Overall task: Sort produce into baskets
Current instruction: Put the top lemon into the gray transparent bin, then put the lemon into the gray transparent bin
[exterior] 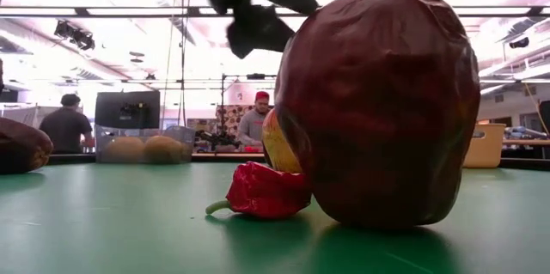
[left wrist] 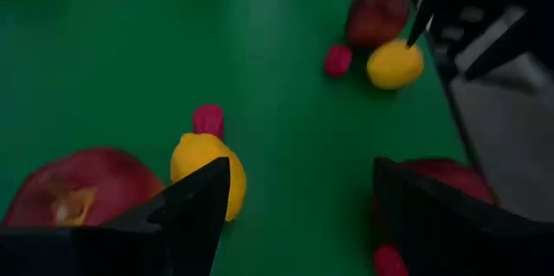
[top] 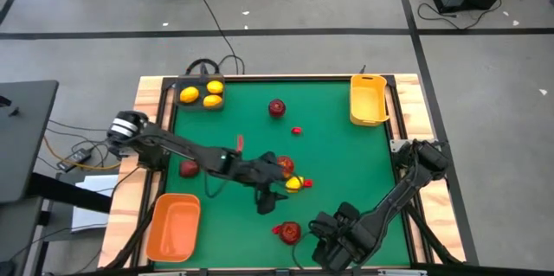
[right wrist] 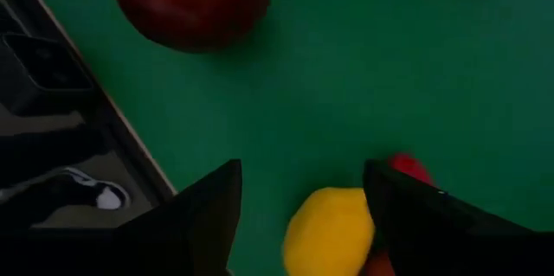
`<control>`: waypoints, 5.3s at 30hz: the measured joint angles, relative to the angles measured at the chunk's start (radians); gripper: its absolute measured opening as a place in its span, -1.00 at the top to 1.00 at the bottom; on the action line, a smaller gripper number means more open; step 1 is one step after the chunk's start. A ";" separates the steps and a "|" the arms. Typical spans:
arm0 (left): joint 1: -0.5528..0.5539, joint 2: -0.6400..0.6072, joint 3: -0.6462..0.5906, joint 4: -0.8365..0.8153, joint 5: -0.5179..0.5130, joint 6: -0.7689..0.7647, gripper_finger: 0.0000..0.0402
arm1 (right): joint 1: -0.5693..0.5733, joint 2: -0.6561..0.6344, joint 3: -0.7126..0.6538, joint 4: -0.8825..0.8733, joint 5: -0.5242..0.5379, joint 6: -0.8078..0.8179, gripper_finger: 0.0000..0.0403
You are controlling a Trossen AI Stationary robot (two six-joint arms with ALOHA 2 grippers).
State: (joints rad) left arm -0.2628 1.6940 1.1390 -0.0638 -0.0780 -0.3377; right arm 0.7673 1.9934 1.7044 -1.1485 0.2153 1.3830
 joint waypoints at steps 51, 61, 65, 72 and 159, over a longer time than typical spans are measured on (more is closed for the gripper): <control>0.085 0.564 0.744 -0.749 0.004 0.354 -0.06 | 0.034 -0.001 -0.001 0.100 0.092 0.187 -0.25; 0.139 0.494 0.942 -0.971 -0.035 0.429 -0.05 | 0.021 -0.001 -0.001 0.096 0.144 0.191 -0.25; 0.220 0.413 0.924 -1.030 -0.042 0.481 -0.05 | 0.007 -0.002 -0.001 0.084 0.147 0.185 -0.25; 0.451 0.226 0.756 -1.016 -0.012 0.527 -0.06 | -0.004 -0.002 -0.001 0.004 0.135 0.169 -0.25; 0.384 -0.414 0.044 -0.435 0.178 0.119 -0.37 | -0.064 0.001 -0.144 0.004 -0.421 -0.046 -0.49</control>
State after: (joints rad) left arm 0.1211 1.2800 1.1831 -0.4988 0.1002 -0.2184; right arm 0.7036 1.9942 1.5599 -1.1440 -0.2057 1.3374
